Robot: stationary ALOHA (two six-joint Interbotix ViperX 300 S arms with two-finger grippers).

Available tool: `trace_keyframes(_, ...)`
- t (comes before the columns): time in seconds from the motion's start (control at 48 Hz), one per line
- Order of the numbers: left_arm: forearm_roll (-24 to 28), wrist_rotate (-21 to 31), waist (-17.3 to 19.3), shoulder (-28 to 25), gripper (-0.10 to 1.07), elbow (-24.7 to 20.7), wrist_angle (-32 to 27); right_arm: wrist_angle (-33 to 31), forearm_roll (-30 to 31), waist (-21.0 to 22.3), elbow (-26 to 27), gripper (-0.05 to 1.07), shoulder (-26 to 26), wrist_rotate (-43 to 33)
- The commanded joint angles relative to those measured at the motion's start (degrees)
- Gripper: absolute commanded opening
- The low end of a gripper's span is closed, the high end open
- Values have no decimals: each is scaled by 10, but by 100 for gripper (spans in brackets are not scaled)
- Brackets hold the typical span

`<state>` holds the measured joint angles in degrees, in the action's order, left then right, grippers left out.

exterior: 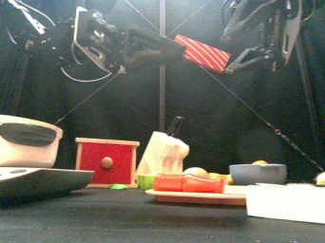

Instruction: Regrasp salmon right side up

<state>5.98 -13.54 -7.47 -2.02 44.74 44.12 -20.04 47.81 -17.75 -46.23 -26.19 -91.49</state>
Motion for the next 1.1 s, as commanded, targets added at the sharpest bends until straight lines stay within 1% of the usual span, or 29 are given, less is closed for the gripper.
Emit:
trace_keyframes(0.0,-35,4,-4,4,45,-11,7,-29,4,-13,22,88,-3,0)
trace_keyframes(0.104,-85,10,-14,4,45,-16,7,-56,6,-27,30,88,8,2)
trace_keyframes(0.188,-119,18,-19,4,45,-18,7,-84,21,-38,38,88,13,2)
trace_keyframes(0.271,-169,33,-31,5,45,-25,7,-120,42,-47,44,88,14,1)
trace_keyframes(0.354,-193,48,-39,4,45,-33,7,-161,67,-53,45,88,16,0)
trace_keyframes(0.438,-213,73,-43,5,45,-40,7,-181,85,-55,47,88,20,0)
trace_keyframes(0.542,-243,110,-44,4,45,-47,7,-185,109,-64,53,88,30,2)
trace_keyframes(0.688,-268,156,-43,4,45,-47,7,-189,130,-75,62,88,44,2)
trace_keyframes(0.896,-281,184,-40,0,45,-46,7,-197,151,-73,67,88,56,3)
trace_keyframes(1.083,-329,214,-38,-5,45,-49,7,-203,165,-71,76,88,75,4)
